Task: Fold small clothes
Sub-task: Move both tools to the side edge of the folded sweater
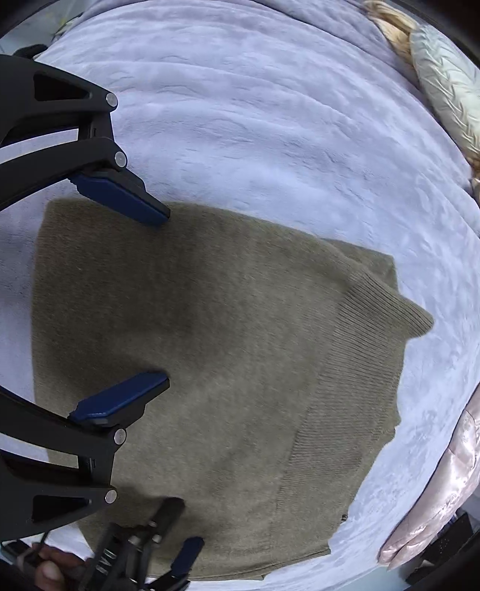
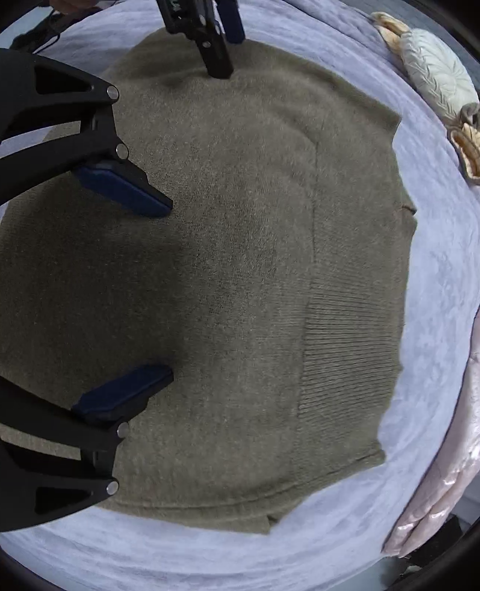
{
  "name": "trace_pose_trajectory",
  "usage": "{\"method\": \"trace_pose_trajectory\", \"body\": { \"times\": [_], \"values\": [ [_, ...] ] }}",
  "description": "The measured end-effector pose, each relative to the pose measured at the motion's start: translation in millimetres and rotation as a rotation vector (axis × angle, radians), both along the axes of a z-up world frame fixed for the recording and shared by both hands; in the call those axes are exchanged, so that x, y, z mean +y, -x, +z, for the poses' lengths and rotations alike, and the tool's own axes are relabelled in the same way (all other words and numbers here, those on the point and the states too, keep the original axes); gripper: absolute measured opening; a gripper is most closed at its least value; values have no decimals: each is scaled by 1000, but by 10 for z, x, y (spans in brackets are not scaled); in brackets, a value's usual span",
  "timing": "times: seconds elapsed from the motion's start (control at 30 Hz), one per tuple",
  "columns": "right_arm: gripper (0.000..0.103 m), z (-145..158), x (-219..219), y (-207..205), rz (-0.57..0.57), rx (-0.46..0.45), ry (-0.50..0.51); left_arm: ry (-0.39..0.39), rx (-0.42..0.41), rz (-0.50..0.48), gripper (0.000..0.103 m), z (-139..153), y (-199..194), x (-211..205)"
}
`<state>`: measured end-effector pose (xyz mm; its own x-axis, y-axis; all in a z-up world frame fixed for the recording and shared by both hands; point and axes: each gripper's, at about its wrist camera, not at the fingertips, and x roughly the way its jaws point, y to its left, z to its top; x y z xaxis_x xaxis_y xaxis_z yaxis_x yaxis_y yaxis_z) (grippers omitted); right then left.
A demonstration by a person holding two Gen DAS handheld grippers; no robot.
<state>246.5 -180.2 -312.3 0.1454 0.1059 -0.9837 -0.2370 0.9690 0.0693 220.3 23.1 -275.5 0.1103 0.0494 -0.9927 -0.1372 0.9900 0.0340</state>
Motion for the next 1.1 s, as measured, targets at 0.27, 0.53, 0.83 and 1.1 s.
{"method": "trace_pose_trajectory", "body": {
  "times": [0.27,0.53,0.83,1.1],
  "values": [
    [89,495,-15,-101,-31,-21,-57,82,-15,64,83,30,514,346],
    [89,857,74,-78,-63,-41,-132,375,-33,195,83,-284,904,751],
    [89,892,599,-67,34,-28,-114,782,-97,260,83,-558,998,1344],
    [89,846,957,-66,88,-11,-105,731,-78,134,74,-536,767,985]
  ]
}}
